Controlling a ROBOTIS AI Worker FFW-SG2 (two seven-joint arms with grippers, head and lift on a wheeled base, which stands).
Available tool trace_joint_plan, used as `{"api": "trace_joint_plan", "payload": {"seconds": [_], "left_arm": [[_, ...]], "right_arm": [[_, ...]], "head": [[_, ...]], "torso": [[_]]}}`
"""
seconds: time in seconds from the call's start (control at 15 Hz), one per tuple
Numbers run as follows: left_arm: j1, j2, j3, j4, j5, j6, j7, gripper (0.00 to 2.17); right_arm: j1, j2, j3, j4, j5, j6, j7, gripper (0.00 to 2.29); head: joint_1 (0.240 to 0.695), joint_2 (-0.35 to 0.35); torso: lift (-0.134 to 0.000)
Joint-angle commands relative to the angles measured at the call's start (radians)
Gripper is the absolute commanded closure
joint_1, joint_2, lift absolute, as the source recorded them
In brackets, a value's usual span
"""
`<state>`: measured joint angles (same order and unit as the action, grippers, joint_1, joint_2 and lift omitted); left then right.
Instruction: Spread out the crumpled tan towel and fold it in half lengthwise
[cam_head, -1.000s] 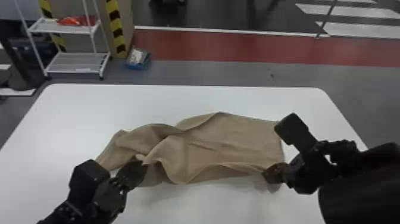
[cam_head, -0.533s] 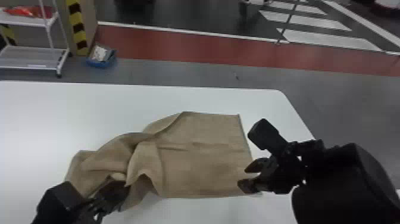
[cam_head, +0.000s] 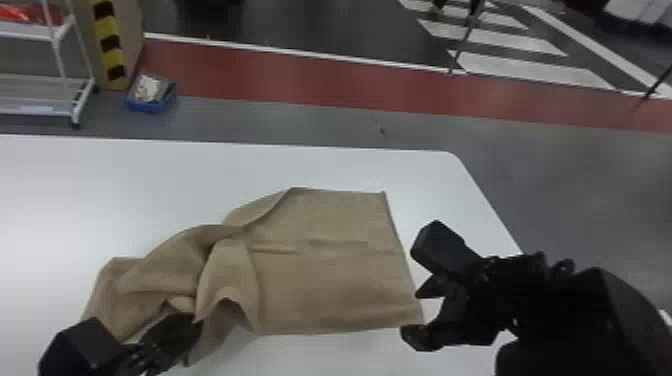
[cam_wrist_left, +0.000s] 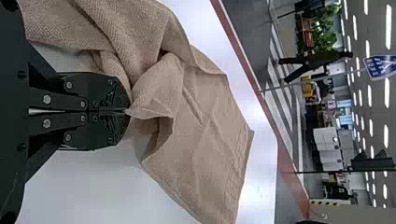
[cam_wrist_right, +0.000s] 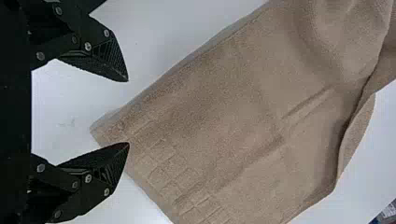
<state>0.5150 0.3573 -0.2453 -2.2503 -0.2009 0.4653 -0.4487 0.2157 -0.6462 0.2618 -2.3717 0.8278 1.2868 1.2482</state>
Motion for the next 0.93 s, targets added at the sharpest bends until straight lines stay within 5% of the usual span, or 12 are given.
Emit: {"api": "trace_joint_plan", "payload": {"seconds": [0.0,0.87], "left_arm": [[0.010,-0.001,0.000,-0.003,0.000,-0.003,0.001,2.09],[0.023,-0.001,0.009,-0.008,-0.008,-0.024,0.001,2.09]], "right_arm": [[0.005,-0.015,-0.004,0.035,0.022,-0.027,0.002,0.55],[-0.084,0.008,0.054,0.229,0.063,-0.079,0.028,0.68]], "head": [[0.695,-0.312],[0.695,-0.350]], "torso": [[-0.123],[-0.123]]}}
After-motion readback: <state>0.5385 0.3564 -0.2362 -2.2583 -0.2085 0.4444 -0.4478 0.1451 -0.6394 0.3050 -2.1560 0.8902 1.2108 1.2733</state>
